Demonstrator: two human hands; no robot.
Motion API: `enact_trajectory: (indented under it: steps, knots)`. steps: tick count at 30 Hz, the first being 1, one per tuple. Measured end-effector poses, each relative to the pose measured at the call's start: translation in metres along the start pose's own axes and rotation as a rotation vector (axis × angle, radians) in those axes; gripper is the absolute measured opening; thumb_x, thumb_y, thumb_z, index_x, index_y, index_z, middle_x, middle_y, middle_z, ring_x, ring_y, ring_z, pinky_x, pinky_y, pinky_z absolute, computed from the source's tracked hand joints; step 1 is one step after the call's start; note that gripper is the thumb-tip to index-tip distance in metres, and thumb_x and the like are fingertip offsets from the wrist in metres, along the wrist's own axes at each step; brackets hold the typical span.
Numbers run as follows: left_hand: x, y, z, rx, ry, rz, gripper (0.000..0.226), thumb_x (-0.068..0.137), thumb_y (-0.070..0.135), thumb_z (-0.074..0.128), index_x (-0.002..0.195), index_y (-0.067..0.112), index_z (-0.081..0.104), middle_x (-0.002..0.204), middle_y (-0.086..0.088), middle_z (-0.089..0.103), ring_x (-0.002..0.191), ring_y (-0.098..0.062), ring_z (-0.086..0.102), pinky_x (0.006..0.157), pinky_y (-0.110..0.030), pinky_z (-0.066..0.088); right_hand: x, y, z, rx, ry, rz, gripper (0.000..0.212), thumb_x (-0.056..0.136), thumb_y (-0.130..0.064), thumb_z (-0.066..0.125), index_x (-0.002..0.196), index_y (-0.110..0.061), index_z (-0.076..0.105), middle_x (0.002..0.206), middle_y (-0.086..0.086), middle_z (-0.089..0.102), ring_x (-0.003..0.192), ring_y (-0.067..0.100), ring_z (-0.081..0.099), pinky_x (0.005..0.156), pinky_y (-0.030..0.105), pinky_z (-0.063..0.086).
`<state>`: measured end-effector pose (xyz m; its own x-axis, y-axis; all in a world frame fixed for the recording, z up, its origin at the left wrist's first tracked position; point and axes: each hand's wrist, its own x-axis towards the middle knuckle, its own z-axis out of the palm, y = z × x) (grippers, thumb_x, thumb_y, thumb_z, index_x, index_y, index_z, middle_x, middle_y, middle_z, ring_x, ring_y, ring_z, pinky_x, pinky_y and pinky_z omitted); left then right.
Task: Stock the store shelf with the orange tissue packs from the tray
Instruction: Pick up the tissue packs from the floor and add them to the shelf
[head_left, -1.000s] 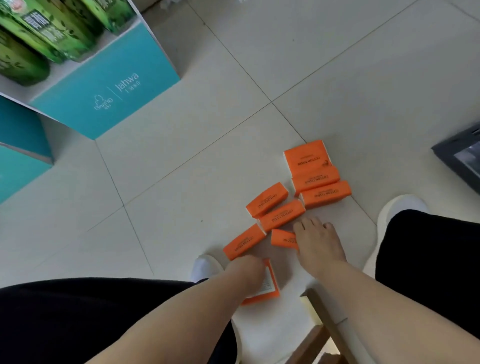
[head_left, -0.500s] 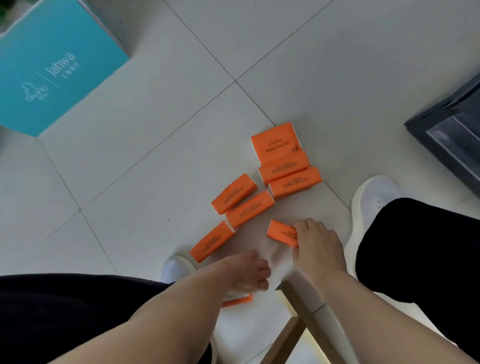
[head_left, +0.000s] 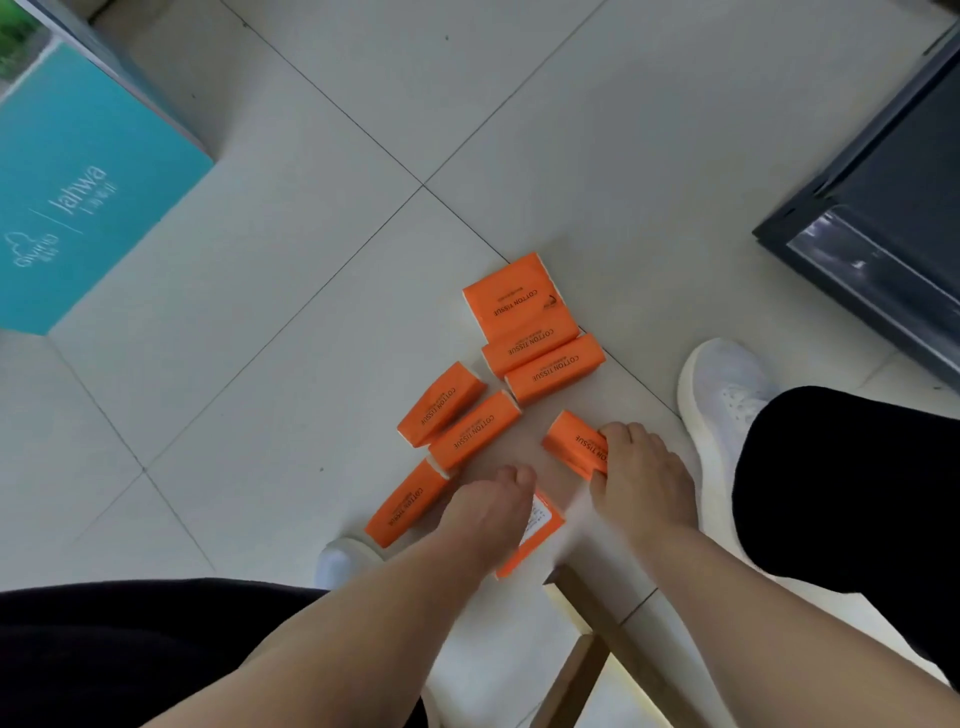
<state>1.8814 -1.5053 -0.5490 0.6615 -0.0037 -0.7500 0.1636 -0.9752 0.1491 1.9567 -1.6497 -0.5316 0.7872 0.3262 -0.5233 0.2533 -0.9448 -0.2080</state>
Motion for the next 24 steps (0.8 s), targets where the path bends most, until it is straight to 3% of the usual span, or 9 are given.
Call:
enact_trajectory:
  steps: [3, 7, 9, 14, 24]
  knots:
    - [-0.01, 0.012, 0.016, -0.112, 0.008, -0.179, 0.066, 0.092, 0.039, 0.056, 0.143, 0.015, 0.021, 0.137, -0.008, 0.042, 0.115, -0.027, 0.053, 0.09, -0.038, 0.049, -0.002, -0.001, 0.001, -0.023, -0.019, 0.012, 0.035, 0.086, -0.026, 0.058, 0.119, -0.02, 0.047, 0.113, 0.002, 0.052, 0.103, 0.021, 0.052, 0.079, 0.03, 0.04]
    - [-0.008, 0.024, 0.026, 0.033, 0.001, -0.132, 0.089, 0.08, 0.056, 0.065, 0.144, 0.018, 0.015, 0.145, -0.008, 0.026, 0.131, -0.03, 0.032, 0.106, -0.046, 0.036, -0.007, 0.004, 0.002, -0.023, -0.031, 0.004, 0.037, 0.087, -0.029, 0.059, 0.12, -0.02, 0.046, 0.114, 0.001, 0.053, 0.104, 0.02, 0.052, 0.083, 0.03, 0.042]
    - [-0.001, 0.024, 0.022, 0.133, 0.02, -0.099, 0.087, 0.08, 0.051, 0.068, 0.142, 0.018, 0.018, 0.142, -0.009, 0.027, 0.129, -0.031, 0.031, 0.105, -0.048, 0.035, -0.007, 0.007, 0.003, -0.012, -0.026, 0.014, 0.036, 0.089, -0.031, 0.056, 0.121, -0.02, 0.045, 0.114, 0.001, 0.053, 0.104, 0.02, 0.052, 0.083, 0.029, 0.042]
    - [0.016, 0.011, 0.006, 0.235, 0.139, -0.069, 0.054, 0.09, 0.027, 0.058, 0.134, 0.018, 0.026, 0.131, -0.01, 0.034, 0.118, -0.03, 0.037, 0.095, -0.046, 0.039, -0.001, 0.011, 0.001, 0.054, -0.009, 0.089, 0.037, 0.09, -0.032, 0.056, 0.123, -0.019, 0.043, 0.116, 0.001, 0.051, 0.104, 0.019, 0.051, 0.082, 0.028, 0.043]
    - [0.018, 0.01, -0.005, 0.105, 0.164, -0.004, 0.058, 0.092, 0.02, 0.057, 0.136, 0.021, 0.02, 0.141, -0.011, 0.025, 0.125, -0.03, 0.034, 0.103, -0.042, 0.038, 0.0, 0.012, 0.0, 0.175, 0.038, 0.184, 0.039, 0.089, -0.03, 0.059, 0.122, -0.017, 0.042, 0.116, 0.003, 0.05, 0.105, 0.02, 0.052, 0.082, 0.03, 0.047]
